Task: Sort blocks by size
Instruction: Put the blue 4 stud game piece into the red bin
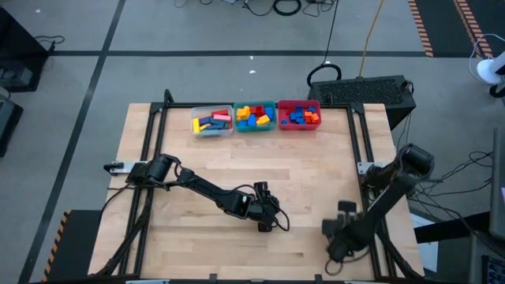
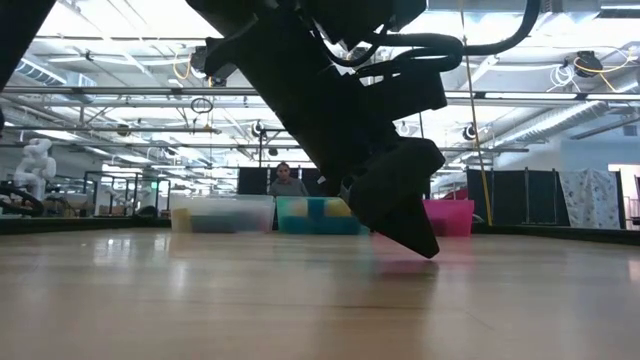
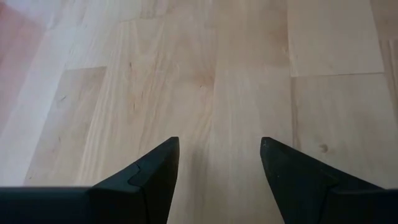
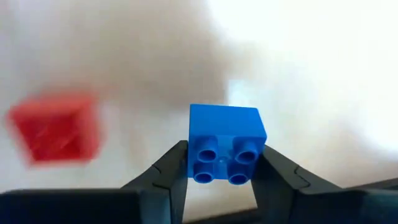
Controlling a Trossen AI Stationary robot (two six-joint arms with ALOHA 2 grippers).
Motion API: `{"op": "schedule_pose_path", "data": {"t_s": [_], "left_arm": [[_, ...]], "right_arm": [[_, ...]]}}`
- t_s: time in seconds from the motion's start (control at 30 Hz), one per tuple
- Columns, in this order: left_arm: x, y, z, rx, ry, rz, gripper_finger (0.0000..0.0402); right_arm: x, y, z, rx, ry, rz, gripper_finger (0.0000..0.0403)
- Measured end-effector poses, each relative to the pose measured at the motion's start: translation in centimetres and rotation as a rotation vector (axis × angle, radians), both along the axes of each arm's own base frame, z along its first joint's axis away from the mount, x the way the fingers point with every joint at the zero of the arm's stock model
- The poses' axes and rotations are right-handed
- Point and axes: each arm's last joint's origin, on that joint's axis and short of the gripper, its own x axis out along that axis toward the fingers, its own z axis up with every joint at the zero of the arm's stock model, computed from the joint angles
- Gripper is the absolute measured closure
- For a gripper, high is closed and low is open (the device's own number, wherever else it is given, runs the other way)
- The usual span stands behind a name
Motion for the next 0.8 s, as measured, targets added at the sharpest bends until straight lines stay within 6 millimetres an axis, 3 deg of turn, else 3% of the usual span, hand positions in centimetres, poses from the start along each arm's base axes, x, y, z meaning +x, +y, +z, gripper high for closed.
{"op": "schedule_pose_path", "data": {"t_s": [0.4, 0.6, 0.8], "left_arm": [[0.0, 0.0, 0.0, 0.009, 0.003, -0.009, 0.0173], [0.0, 0.0, 0.0, 0.02, 0.01, -0.036, 0.0173], [0.0, 0.0, 0.0, 0.021, 0.011, -0.038, 0.0173]], "right_arm": [[3.7, -10.2, 7.6, -0.251, -0.494, -0.064, 0.0276], [4.9, -16.5, 9.6, -0.426, -0.617, -0.246, 0.0275], [7.0, -23.4, 10.6, -0.459, -0.71, -0.372, 0.0275]]}}
